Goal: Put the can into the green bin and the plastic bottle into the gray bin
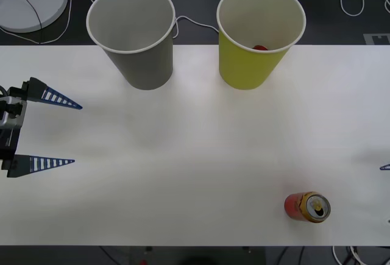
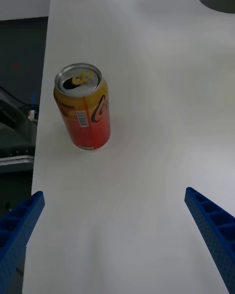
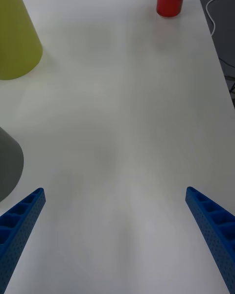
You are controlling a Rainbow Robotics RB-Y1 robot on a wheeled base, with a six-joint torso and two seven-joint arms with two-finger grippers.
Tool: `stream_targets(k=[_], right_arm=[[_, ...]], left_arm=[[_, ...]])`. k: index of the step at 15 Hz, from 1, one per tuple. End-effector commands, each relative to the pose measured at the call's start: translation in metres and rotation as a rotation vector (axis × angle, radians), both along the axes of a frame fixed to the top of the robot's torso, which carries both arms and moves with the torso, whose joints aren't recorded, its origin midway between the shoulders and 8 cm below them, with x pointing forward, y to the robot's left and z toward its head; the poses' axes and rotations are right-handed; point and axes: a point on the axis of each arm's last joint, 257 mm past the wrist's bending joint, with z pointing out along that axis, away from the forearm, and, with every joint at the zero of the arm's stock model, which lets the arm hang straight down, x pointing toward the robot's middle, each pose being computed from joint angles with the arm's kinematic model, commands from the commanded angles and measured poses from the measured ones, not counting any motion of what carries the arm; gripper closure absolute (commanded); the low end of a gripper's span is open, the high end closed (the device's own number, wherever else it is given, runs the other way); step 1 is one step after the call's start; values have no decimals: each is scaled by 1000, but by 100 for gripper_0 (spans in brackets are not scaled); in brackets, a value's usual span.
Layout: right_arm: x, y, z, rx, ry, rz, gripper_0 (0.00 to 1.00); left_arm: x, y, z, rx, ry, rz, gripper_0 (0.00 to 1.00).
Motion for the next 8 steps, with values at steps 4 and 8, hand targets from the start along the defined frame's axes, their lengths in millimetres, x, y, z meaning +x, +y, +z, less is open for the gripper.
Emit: stream_targets(k=[4, 8], right_arm=[[2, 1, -29, 88, -14, -39, 0], [5, 12, -46, 145, -32, -74, 0]], left_arm=[[0, 0, 0, 0, 0, 0, 0], [0, 0, 0, 0, 0, 0, 0]])
